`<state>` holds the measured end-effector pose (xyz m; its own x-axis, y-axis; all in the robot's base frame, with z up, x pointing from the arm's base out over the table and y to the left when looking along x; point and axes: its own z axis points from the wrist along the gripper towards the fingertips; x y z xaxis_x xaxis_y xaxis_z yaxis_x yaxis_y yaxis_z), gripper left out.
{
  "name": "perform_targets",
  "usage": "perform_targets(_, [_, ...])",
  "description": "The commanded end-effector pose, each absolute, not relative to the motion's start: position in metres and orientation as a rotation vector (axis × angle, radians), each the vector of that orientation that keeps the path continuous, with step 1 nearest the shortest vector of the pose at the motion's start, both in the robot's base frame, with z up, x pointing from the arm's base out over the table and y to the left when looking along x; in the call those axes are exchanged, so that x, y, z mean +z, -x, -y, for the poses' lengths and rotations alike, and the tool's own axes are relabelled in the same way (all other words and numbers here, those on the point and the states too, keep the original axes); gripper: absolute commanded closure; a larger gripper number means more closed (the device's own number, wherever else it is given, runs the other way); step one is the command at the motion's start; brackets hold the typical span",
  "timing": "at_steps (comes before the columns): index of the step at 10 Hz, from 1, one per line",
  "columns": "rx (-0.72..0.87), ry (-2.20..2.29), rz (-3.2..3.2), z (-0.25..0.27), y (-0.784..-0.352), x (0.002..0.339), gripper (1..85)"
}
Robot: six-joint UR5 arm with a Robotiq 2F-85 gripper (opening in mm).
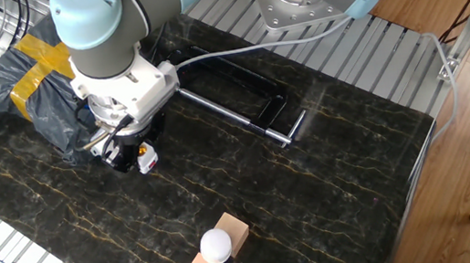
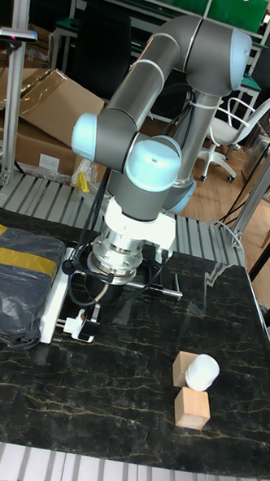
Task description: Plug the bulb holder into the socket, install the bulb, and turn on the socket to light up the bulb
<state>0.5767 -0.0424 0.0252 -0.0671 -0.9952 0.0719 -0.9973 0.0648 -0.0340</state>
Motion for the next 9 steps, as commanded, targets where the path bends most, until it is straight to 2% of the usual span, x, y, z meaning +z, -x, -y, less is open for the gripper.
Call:
perform_targets(1, [0.112, -2.127, 2.285, 0.0416, -0.5786, 0.026, 84.7])
perform_targets(9, [0.088, -2.147, 2.269, 0.0444, -0.5798, 0.0302, 84.7])
